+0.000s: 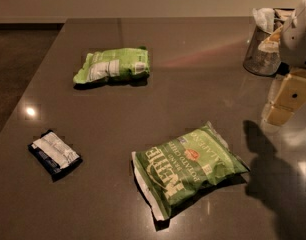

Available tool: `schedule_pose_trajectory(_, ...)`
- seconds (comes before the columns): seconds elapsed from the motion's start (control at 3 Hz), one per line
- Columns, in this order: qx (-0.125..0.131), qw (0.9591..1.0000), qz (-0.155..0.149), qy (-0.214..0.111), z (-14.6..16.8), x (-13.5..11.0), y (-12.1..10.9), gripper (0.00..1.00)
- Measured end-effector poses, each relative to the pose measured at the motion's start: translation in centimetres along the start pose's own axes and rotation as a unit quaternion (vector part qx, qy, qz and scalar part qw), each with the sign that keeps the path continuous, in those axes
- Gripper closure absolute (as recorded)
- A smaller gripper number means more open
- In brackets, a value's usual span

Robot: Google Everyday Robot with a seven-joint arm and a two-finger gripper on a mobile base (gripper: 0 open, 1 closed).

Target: Pick green jalapeno chip bag

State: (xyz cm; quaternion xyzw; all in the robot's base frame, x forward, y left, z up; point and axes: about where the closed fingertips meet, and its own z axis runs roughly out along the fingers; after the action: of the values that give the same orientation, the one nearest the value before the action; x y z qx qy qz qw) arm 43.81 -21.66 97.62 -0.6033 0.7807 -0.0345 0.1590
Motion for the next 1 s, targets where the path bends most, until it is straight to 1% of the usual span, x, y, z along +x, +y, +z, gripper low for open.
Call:
schedule_pose_trajectory(0.33, 0.000, 1.0000, 0.000, 0.000, 0.0, 0.0, 0.0, 0.00)
schedule_pose_trajectory(0.67, -0.004, 0.9998, -0.011, -0.018, -0.2, -0.1, 1.0, 0.00)
schedule_pose_trajectory(1.0, -0.028, 0.9969, -0.059, -0.044, 0.3, -1.3, 3.8, 0.00)
